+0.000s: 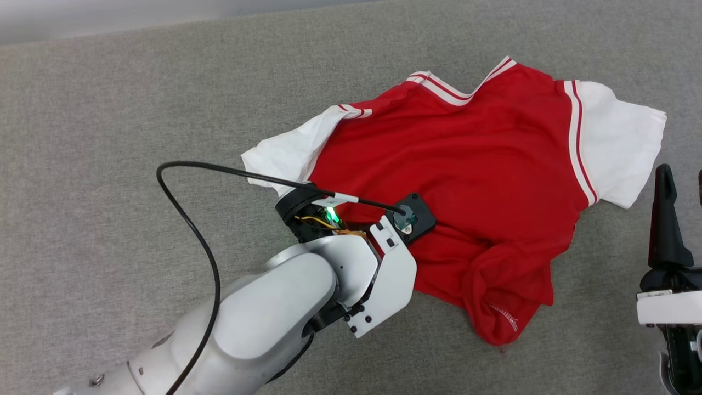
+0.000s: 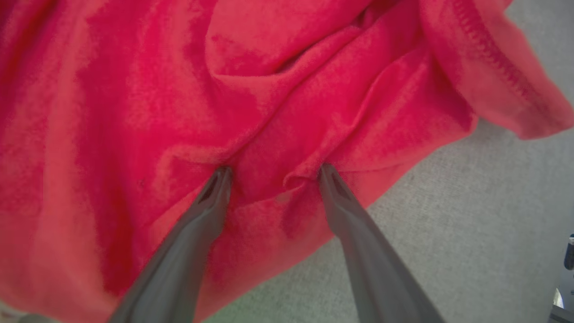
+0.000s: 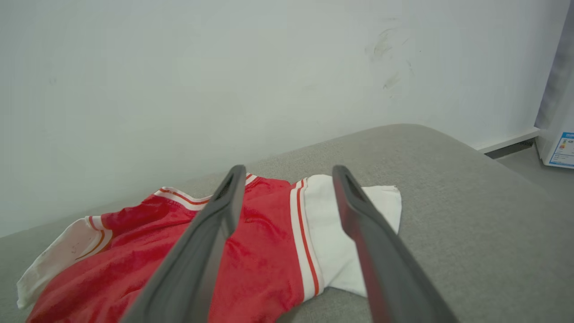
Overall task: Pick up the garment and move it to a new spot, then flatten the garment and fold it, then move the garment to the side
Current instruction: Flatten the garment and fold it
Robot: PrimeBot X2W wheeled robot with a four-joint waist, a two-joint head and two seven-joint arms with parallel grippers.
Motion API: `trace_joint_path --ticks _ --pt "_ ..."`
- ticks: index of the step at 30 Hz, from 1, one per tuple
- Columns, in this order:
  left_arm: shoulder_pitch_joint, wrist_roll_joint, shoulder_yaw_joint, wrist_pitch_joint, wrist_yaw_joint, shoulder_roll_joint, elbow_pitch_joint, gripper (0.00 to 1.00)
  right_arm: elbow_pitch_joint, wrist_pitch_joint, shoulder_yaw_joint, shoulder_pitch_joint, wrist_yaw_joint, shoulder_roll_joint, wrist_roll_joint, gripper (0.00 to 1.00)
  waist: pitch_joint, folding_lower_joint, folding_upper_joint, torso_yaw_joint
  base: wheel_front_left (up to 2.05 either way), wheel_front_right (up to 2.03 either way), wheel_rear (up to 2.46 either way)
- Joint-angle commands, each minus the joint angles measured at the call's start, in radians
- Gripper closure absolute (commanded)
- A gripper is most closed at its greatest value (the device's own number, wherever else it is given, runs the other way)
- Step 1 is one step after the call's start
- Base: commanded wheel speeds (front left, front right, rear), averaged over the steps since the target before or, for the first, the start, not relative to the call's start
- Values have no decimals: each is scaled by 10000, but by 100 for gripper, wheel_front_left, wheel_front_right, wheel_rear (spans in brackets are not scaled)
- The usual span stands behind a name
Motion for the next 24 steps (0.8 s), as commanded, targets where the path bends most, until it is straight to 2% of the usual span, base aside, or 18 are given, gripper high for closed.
trace_joint_path --ticks 1,3,4,9,14,18,24 --pt "-152 -207 -235 17 16 -4 286 0 78 -103 56 -166 -3 -53 72 0 69 0 0 18 0 0 0" --pt "-219 -331 -463 28 16 14 547 0 136 -134 105 -176 -3 -100 82 0 105 0 0 56 0 0 0" --pt "-256 -368 -470 -94 16 -10 627 98 165 -151 118 -198 -3 -118 75 0 119 0 0 81 0 0 0" --pt "-247 -602 -565 -811 16 -49 624 100 318 -199 137 -163 -3 -203 35 0 -76 0 0 296 0 0 0" --pt "77 -814 -604 -1578 15 137 -48 100 523 -142 21 6 -3 -306 40 0 -608 0 0 592 0 0 0" --pt "488 -817 -568 -1942 123 520 -895 100 648 -49 -149 125 -1 -324 -43 0 -1062 0 0 881 0 0 0" --pt "1121 -868 -710 -1851 352 1098 -2093 100 728 144 -251 283 -3 -295 -141 0 -1560 0 0 1209 0 0 0"
